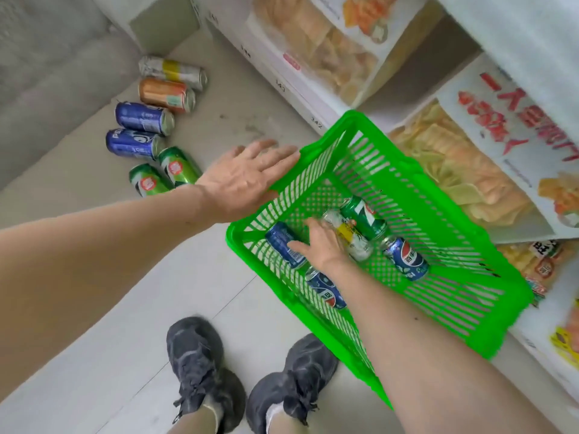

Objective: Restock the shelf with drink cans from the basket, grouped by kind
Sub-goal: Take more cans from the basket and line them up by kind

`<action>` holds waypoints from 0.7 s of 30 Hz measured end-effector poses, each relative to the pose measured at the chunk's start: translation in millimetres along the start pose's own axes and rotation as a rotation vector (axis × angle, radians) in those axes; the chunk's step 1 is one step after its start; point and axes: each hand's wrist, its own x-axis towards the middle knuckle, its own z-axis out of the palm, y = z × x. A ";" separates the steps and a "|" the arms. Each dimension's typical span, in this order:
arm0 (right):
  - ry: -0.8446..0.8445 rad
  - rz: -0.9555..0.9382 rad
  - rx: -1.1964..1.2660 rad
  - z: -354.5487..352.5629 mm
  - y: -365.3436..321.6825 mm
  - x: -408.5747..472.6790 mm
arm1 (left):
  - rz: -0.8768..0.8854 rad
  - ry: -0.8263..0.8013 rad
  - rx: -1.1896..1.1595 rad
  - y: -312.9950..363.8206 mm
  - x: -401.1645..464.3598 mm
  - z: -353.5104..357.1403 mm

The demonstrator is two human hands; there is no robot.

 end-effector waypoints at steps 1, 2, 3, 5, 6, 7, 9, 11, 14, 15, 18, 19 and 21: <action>-0.021 0.017 -0.011 9.1 2.5 11.6 | 0.043 0.028 0.032 -4.8 5.6 8.3; -0.041 0.032 -0.025 16.6 4.9 22.4 | 0.088 0.069 0.061 -8.7 10.1 14.5; -0.061 0.044 -0.033 23.8 6.8 32.5 | 0.131 0.105 0.089 -11.7 13.2 19.9; -0.111 0.050 -0.025 36.2 9.4 49.9 | 0.183 0.141 0.113 -18.5 17.3 28.3; -0.142 0.039 -0.019 42.2 10.0 56.7 | 0.200 0.152 0.115 -22.1 18.6 31.2; -0.167 0.024 -0.020 47.9 10.3 62.5 | 0.214 0.164 0.113 -24.3 19.7 32.6; -0.189 0.009 -0.029 57.4 9.8 71.0 | 0.237 0.187 0.092 -26.8 20.9 33.9; -0.190 0.007 -0.053 63.2 8.9 75.5 | 0.257 0.188 0.060 -29.0 21.5 36.1; -0.183 -0.007 -0.078 62.8 10.9 73.4 | 0.255 0.172 0.022 -28.6 20.9 38.0; -0.174 -0.019 -0.078 60.4 11.8 69.4 | 0.248 0.166 0.014 -28.0 20.5 37.8; -0.118 -0.038 -0.011 49.5 17.6 53.5 | 0.211 0.114 0.001 -24.1 17.5 32.0; -0.098 -0.039 0.030 41.6 19.0 46.3 | 0.190 0.083 0.003 -22.5 16.1 27.9; -0.081 -0.032 0.121 19.3 20.6 31.0 | 0.161 0.030 0.019 -18.8 12.8 14.2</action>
